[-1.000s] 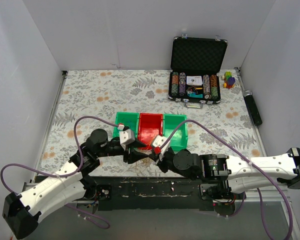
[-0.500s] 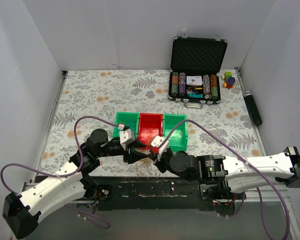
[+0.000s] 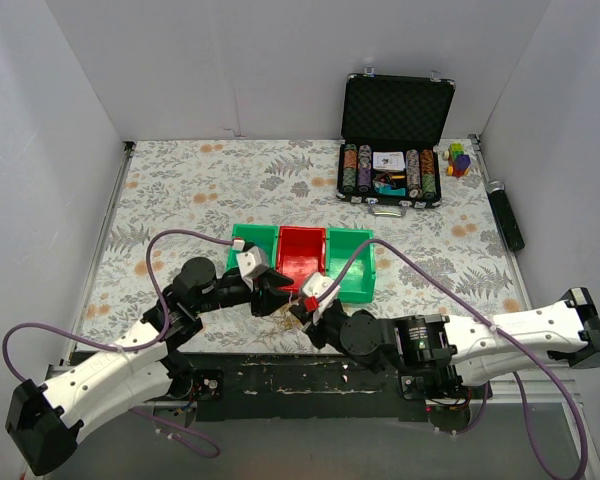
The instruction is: Untangle the cables
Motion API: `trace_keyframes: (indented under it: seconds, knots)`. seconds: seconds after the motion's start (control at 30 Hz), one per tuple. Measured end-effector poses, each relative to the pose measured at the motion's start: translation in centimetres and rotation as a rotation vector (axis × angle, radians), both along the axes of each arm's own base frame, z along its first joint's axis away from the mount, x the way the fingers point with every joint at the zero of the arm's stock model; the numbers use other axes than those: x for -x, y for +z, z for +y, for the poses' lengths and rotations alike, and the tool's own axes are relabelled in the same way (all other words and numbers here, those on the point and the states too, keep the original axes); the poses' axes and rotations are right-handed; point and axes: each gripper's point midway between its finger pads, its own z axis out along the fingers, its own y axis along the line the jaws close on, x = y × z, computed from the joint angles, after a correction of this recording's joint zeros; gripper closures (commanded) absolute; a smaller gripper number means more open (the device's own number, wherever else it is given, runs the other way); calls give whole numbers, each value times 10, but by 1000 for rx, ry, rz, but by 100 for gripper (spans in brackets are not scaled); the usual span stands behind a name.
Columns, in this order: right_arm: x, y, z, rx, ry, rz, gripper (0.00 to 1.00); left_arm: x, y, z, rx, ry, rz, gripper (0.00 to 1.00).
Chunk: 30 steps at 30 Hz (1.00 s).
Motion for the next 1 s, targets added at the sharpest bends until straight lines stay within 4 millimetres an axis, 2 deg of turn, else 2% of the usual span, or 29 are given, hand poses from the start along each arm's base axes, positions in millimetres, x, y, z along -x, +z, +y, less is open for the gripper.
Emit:
trace_keyframes:
  seconds: [0.17,0.4,0.5,0.63,0.8,1.0]
  knots:
    - [-2,19,0,-76,-16,3,99,1,2,-1,19,0,16,61]
    - [-2,15,10,-75,-24,-6,99,8,4,-5,42,-33,65,59]
    - [-1,20,11,-75,-28,-28,99,12,4,-6,42,-56,74,59]
    - [-3,43,7,-113,-42,-67,99,14,-1,-6,31,-71,53,59]
    - [-8,80,-16,-172,-73,-132,99,18,-19,-2,-11,-91,11,60]
    - [-24,122,-40,-247,-164,-188,99,21,-43,3,-81,-109,-11,64]
